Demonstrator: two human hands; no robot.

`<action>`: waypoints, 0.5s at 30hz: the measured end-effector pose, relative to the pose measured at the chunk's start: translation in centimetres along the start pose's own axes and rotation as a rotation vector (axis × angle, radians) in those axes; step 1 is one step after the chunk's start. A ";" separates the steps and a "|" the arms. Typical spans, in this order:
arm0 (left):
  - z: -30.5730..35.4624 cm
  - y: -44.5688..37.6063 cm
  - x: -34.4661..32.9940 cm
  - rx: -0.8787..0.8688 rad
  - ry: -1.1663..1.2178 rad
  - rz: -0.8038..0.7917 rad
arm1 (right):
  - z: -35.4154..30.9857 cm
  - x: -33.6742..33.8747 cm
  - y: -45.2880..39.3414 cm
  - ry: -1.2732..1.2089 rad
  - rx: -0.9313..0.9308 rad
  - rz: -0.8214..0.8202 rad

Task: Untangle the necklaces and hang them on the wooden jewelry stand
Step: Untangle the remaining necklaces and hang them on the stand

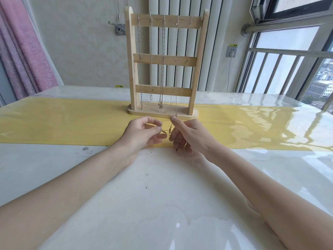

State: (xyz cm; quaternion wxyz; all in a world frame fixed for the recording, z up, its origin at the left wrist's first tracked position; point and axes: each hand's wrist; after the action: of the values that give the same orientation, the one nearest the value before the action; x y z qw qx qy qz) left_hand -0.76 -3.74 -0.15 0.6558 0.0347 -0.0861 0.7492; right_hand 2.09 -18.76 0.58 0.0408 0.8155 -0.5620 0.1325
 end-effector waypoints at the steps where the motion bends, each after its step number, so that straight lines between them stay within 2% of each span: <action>1: 0.1 0.0 0.0 0.030 0.061 -0.006 | 0.0 0.0 0.0 0.003 -0.002 -0.004; 4: 0.2 0.0 0.0 0.070 0.117 -0.004 | 0.0 -0.1 0.1 0.018 -0.012 -0.018; 7: 0.1 0.0 0.2 0.023 -0.039 0.002 | 0.0 -0.1 0.2 0.046 -0.006 -0.016; 12: 0.1 0.0 0.2 -0.092 -0.241 -0.083 | 0.1 0.0 -0.2 0.053 0.013 0.036; 15: 0.1 0.3 -0.2 -0.099 -0.265 -0.131 | 0.2 0.0 -0.2 0.053 0.012 0.043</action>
State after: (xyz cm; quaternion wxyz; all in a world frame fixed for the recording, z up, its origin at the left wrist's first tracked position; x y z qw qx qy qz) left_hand -1.02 -3.99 -0.08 0.6870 0.1066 -0.2061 0.6886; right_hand 2.30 -18.73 0.41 0.0480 0.7996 -0.5773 0.1582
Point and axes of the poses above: each hand's wrist, its own y-axis away from the middle knuckle, its own x-axis out of the back of the hand, z = x × y, and after that the axes turned 11 degrees about -y, right-handed
